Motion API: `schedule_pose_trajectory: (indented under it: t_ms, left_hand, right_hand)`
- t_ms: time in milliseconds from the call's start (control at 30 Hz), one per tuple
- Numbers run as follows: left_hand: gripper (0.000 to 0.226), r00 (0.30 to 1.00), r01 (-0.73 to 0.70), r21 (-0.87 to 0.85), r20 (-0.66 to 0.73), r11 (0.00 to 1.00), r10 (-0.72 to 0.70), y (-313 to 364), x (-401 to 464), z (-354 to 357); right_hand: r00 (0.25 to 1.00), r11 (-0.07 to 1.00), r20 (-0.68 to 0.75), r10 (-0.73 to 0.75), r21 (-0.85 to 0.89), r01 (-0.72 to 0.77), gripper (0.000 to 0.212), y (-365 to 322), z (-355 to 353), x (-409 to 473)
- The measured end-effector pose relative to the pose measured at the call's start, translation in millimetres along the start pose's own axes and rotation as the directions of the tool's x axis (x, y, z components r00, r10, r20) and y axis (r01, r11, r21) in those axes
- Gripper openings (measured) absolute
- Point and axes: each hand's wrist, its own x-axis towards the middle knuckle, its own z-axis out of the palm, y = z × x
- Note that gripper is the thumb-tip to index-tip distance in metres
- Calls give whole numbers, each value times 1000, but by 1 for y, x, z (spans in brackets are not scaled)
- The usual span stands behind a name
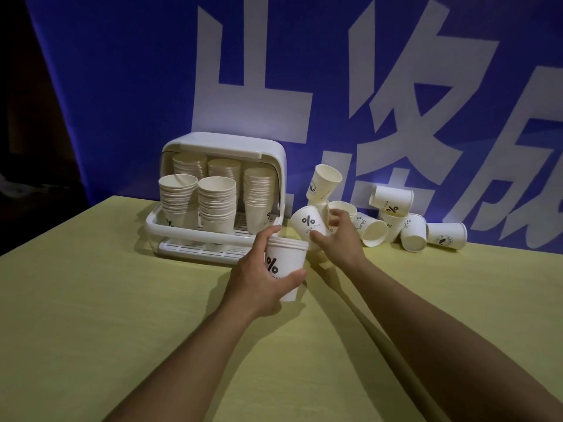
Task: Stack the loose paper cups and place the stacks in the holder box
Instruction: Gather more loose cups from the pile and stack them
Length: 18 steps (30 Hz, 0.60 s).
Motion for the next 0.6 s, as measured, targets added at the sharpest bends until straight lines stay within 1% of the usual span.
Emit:
schedule_pose_trajectory:
  t_ms: [67, 133, 233, 300, 333, 400, 467, 533, 600]
  left_hand:
    - [99, 993, 11, -5, 115, 1000, -10, 2, -4, 1]
    - [113, 980, 1, 31, 200, 1000, -7, 4, -7, 2]
    - [129, 963, -15, 78, 270, 997, -7, 8, -10, 5]
    - [135, 962, -22, 67, 272, 997, 3, 9, -11, 7]
    - [138, 964, -26, 65, 267, 998, 8, 9, -12, 7]
    - [142, 967, -35, 58, 254, 998, 19, 9, -12, 8]
    - [142, 974, -29, 34, 227, 999, 20, 8, -12, 9]
    - [135, 985, -22, -11, 171, 1000, 23, 8, -11, 8]
    - [118, 994, -25, -62, 106, 998, 32, 6, -10, 6]
  right_hand:
    - [1000, 988, 26, 1, 157, -5, 85, -2, -16, -13]
    - [994, 959, 97, -54, 283, 25, 92, -7, -33, -30]
    - [958, 942, 234, -164, 325, 82, 93, -13, -48, -55]
    - [925, 950, 322, -199, 294, 102, 88, -18, -51, -68]
    - [916, 953, 344, -208, 283, 110, 84, -19, -51, -72]
    - [918, 956, 330, -221, 261, 136, 75, -22, -51, -78]
    - [934, 961, 283, -218, 231, 154, 60, -22, -50, -81]
    - [947, 966, 241, -213, 199, 166, 44, -18, -49, -83]
    - [941, 963, 240, -238, 188, 196, 35, -13, -47, -86]
